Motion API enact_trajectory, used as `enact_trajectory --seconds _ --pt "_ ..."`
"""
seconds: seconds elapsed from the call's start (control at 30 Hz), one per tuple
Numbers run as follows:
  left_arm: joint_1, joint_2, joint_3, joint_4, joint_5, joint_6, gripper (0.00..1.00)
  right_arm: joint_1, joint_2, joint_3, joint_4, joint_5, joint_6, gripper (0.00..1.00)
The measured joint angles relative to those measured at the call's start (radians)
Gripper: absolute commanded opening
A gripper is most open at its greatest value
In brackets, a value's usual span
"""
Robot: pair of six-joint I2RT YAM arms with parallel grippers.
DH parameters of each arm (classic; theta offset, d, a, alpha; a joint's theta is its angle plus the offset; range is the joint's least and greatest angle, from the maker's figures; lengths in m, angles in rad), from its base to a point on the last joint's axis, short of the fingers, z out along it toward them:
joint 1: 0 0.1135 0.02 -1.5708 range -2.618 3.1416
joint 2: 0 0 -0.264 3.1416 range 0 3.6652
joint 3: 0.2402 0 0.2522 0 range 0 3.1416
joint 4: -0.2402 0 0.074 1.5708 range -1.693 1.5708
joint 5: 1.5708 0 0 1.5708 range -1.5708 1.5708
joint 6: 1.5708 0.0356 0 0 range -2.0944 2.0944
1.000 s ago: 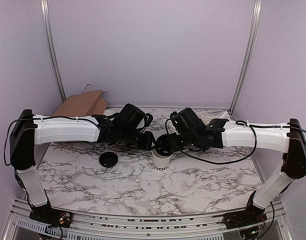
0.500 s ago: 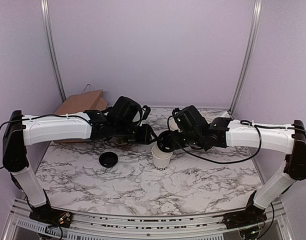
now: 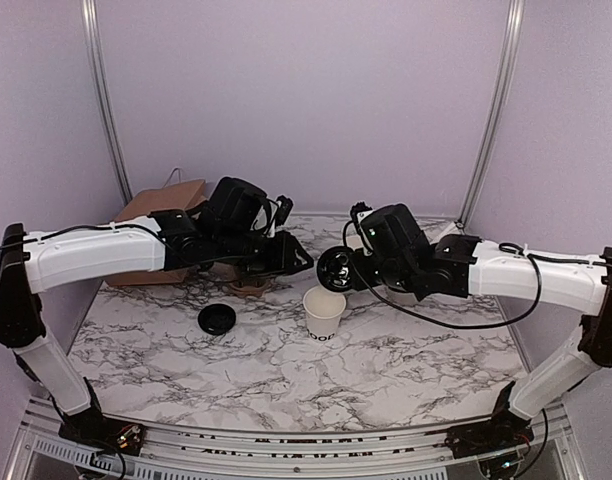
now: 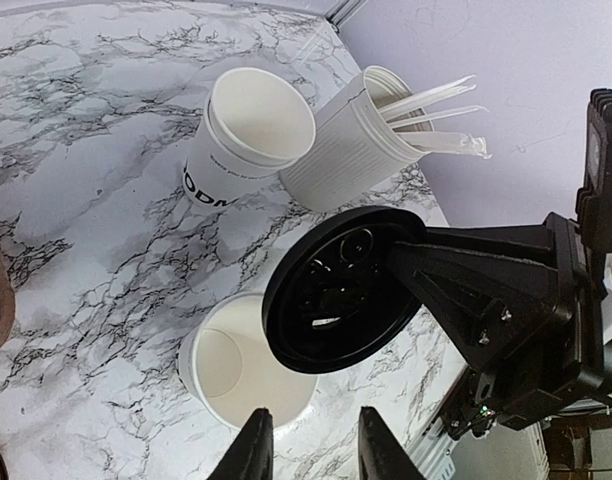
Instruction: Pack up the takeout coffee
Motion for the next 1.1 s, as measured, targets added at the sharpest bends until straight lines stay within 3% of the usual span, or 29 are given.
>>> enact_trajectory --seconds 0.27,0.6,0.87,1.1 --pt "0.027 -0.043 -0.001 0.040 0.082 -0.113 0.30 0.037 -0.055 -0.075 0.122 0.090 -0.105 0.02" --pt "0.073 -0.093 -0.027 0.317 0.210 -0.425 0.37 0.158 -0.069 -0.150 0.381 0.330 -0.367 0.00" --pt "0.069 -0.093 -0.050 0.461 0.249 -0.651 0.46 0.213 -0.020 -0.186 0.732 0.524 -0.696 0.00" --pt "0.064 -0.092 -0.083 0.530 0.248 -0.771 0.49 0.230 0.059 -0.220 1.002 0.597 -0.930 0.00"
